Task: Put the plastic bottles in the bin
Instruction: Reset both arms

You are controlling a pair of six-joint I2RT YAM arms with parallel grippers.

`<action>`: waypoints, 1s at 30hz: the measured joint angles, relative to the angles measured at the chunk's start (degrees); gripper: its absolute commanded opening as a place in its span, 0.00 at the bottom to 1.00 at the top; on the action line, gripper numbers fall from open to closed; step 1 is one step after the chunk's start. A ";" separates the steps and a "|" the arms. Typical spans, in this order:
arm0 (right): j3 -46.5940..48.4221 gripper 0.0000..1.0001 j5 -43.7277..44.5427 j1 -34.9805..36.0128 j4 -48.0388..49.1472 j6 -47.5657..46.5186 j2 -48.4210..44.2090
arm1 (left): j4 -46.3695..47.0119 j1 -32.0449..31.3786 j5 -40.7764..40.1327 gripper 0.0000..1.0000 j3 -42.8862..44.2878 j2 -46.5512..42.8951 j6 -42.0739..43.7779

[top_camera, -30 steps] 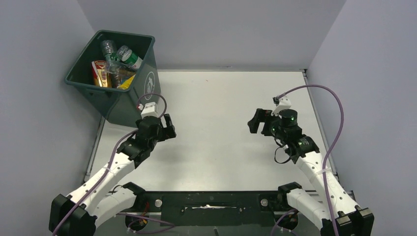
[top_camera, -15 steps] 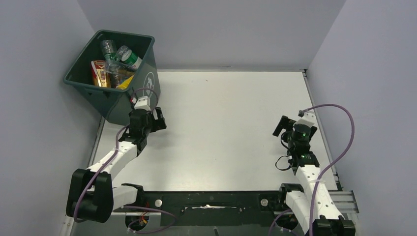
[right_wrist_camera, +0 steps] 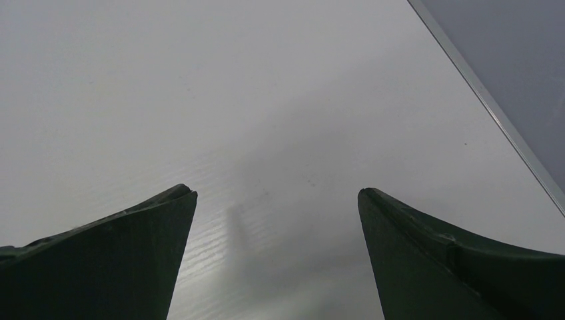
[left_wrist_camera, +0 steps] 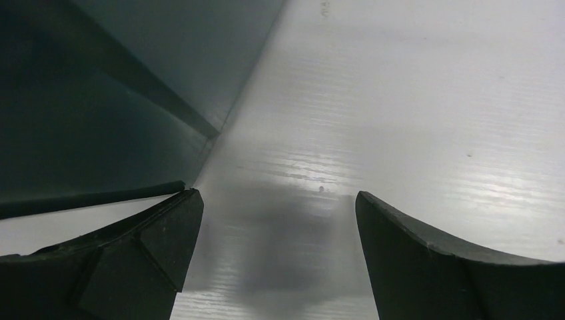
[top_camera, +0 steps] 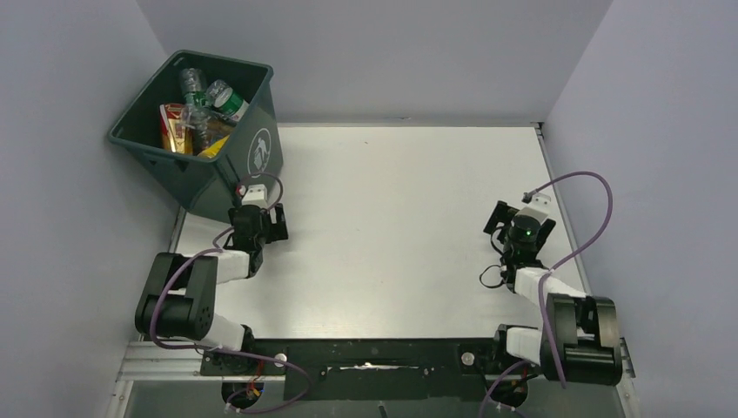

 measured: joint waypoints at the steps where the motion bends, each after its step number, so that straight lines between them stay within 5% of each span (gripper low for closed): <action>1: 0.00 0.98 -0.02 -0.37 1.88 -0.09 1.84 | 0.81 0.48 0.22 0.86 -0.15 0.79 0.13; 13: 0.68 0.98 -0.17 -4.68 14.86 -2.73 14.05 | 10.67 13.07 11.52 0.86 1.09 8.61 1.77; 30: -7.72 0.98 -2.91 -4.90 36.39 -6.62 18.56 | 31.41 14.99 17.40 0.86 -10.54 6.86 1.33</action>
